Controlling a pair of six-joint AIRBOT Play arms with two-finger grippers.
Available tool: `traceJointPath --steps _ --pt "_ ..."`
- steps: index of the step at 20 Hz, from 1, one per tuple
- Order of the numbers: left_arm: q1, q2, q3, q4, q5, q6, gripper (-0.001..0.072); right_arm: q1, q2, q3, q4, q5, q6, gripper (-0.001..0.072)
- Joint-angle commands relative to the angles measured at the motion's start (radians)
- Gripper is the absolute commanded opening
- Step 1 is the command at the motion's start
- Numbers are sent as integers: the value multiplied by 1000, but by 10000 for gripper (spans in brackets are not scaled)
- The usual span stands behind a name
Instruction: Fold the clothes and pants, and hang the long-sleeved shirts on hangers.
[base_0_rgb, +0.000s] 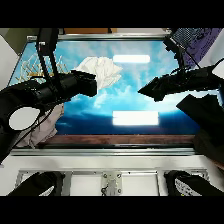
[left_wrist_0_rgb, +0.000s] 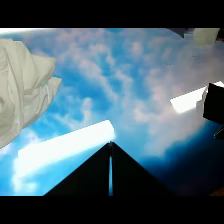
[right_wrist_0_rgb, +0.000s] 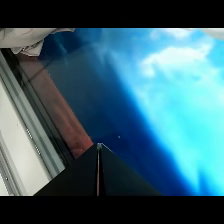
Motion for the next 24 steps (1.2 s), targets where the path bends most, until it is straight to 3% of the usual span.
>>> traceJointPath --steps 1,14,16,20,24 --pt "0 0 0 0 0 2 14 0 0 0 0 0 0 17" --pt "4 0 0 40 12 4 37 0 0 0 0 0 0 16" --pt "55 -2 6 164 -70 -33 720 0 0 0 0 0 0 17" --pt "365 -71 -39 237 -416 -68 716 0 0 0 0 0 0 17" --pt "653 -184 -240 234 -333 -69 716 0 0 0 0 0 0 17"
